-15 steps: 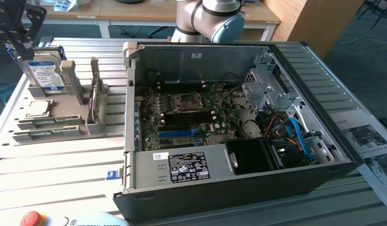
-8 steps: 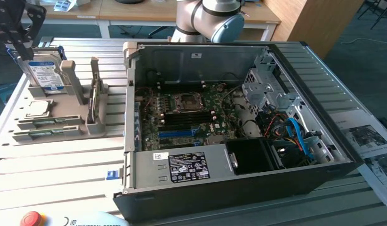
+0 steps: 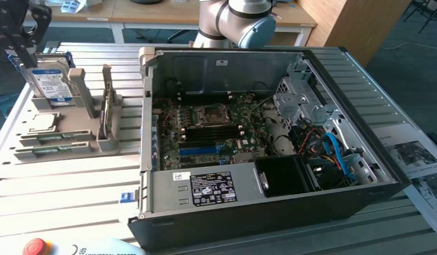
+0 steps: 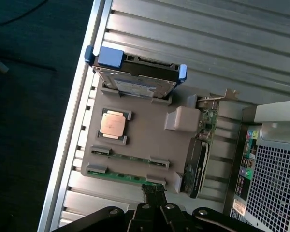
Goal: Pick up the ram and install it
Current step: 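Pick up the ram and move it above insertion slot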
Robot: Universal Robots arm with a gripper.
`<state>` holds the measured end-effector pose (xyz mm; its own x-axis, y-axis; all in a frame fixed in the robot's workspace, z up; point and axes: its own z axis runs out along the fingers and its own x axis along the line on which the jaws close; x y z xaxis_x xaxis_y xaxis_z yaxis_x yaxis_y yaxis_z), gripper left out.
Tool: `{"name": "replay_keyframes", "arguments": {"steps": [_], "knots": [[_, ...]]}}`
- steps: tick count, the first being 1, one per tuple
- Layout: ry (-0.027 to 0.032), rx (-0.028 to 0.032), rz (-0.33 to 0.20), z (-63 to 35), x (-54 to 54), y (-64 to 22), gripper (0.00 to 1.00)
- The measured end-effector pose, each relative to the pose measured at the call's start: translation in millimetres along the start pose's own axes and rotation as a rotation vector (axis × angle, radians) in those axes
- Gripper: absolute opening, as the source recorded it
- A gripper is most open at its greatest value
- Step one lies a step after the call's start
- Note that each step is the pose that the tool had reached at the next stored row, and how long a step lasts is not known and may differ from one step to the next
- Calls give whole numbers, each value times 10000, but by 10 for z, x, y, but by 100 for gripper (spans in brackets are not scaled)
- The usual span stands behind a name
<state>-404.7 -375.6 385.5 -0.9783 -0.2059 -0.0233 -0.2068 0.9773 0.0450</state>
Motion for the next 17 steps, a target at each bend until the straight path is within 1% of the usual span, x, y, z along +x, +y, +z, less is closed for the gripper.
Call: {"name": "replay_keyframes", "arguments": {"steps": [17], "knots": [[80, -41, -1769, 0, 1, -3, 11]]}}
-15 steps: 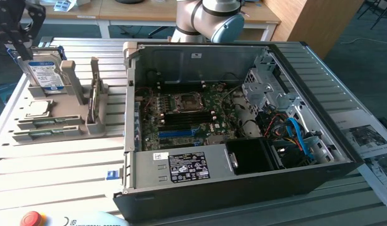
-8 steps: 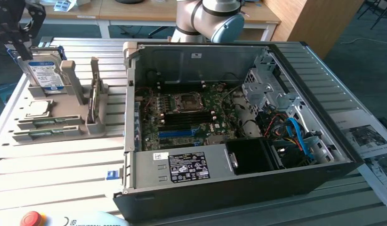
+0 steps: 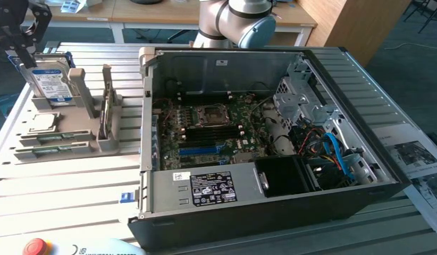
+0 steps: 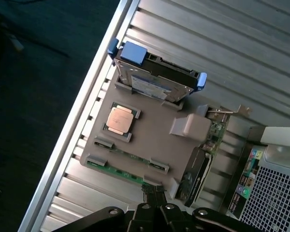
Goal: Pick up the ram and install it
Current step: 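Pick up the ram and move it above insertion slot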
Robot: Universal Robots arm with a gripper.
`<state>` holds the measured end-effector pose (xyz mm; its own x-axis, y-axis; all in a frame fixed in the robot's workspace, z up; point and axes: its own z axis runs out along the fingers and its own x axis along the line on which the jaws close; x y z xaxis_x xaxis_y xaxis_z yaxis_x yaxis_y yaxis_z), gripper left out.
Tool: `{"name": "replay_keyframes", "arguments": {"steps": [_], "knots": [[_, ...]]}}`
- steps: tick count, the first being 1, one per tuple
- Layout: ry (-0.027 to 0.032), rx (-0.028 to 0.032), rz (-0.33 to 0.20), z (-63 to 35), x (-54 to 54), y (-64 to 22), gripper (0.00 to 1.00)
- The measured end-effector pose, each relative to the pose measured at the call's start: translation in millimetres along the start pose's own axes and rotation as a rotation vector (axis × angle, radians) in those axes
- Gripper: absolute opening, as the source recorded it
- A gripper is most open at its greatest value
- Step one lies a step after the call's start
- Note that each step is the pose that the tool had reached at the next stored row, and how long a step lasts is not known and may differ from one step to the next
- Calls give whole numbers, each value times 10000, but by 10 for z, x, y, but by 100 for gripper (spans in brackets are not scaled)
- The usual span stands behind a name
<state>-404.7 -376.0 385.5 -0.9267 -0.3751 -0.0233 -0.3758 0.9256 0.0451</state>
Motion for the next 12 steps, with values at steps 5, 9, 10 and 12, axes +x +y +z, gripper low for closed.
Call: {"name": "replay_keyframes", "arguments": {"steps": [5, 9, 10, 12], "knots": [[23, -12, -500, 0, 0, -1, 11], [40, -20, -884, 0, 0, -1, 11], [44, -23, -973, 0, 1, -1, 11], [52, -27, -1150, 0, 1, -1, 11]]}}
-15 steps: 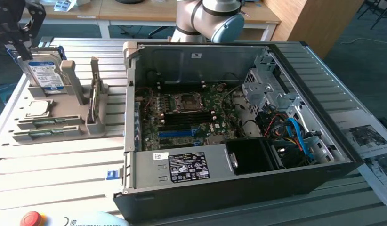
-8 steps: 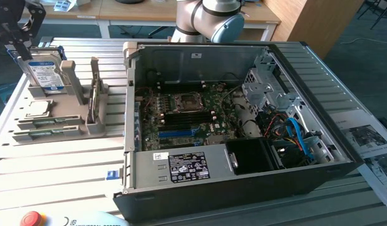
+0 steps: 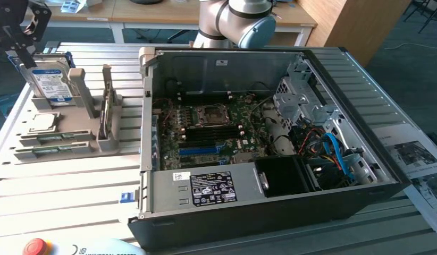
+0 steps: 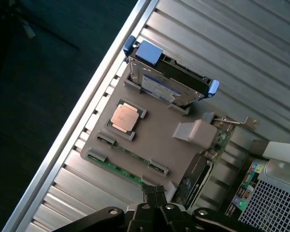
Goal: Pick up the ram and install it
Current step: 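Pick up the ram and move it above insertion slot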
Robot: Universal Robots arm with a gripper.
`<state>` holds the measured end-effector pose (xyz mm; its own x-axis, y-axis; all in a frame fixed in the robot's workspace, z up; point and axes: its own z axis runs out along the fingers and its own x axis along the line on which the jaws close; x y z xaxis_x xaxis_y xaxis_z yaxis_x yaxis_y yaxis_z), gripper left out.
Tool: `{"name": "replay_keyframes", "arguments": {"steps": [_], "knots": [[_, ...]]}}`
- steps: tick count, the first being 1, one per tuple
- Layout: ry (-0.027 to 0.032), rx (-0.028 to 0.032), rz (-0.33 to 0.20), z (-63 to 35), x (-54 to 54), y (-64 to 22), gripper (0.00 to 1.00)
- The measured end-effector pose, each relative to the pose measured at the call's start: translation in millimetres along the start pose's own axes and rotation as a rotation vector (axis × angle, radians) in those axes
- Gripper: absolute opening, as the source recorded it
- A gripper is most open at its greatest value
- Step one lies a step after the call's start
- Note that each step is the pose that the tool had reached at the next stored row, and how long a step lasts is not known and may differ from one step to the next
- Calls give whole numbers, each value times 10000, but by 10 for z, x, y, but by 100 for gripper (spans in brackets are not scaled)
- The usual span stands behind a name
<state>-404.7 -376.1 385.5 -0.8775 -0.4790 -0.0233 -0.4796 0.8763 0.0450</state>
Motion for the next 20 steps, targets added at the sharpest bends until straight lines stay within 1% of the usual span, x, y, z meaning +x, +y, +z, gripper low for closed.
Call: {"name": "replay_keyframes", "arguments": {"steps": [20], "knots": [[68, -35, -1521, 0, 1, -1, 11]]}}
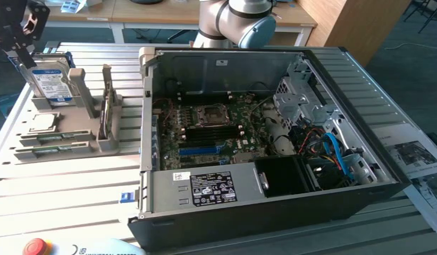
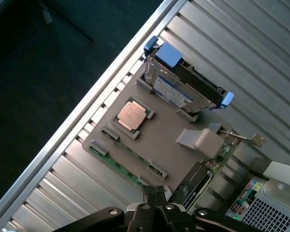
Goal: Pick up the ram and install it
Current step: 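Pick up the ram and move it above insertion slot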
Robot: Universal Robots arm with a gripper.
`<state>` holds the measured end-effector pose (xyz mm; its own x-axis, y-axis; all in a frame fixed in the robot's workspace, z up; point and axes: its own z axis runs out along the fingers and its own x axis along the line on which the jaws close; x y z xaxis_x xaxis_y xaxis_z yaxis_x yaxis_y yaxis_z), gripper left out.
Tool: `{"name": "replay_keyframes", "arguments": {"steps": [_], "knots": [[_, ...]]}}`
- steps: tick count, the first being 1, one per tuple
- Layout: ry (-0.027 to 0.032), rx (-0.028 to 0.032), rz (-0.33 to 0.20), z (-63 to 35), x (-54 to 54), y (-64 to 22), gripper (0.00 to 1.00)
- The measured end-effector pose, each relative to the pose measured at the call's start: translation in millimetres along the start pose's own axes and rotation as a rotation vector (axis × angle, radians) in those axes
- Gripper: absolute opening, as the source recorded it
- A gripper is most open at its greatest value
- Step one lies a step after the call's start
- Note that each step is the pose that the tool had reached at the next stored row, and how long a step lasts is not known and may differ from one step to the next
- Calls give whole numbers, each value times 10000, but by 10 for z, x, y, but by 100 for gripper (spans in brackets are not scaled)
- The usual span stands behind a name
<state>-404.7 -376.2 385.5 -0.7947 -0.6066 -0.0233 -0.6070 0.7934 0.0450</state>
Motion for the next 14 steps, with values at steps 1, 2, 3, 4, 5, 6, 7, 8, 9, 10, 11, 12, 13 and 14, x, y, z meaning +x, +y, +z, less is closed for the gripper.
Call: {"name": "replay_keyframes", "arguments": {"steps": [1, 2, 3, 4, 5, 6, 7, 8, 9, 10, 11, 12, 13, 14], "knots": [[4, -2, -76, 0, 0, 0, 11], [7, -4, -147, 0, 0, 0, 11], [10, -5, -219, 0, 0, 0, 11], [13, -7, -290, 0, 0, 0, 11], [16, -9, -361, 0, 0, 0, 11], [19, -10, -430, 0, 0, 0, 11], [23, -12, -500, 0, 0, 0, 11], [26, -14, -575, 0, 0, 0, 11], [29, -15, -642, 0, 0, 0, 11], [32, -17, -707, 0, 0, -1, 11], [35, -18, -772, 0, 0, 0, 11], [38, -20, -837, 0, 0, -1, 11], [41, -21, -901, 0, 1, -1, 11], [44, -23, -972, 0, 1, -1, 11]]}}
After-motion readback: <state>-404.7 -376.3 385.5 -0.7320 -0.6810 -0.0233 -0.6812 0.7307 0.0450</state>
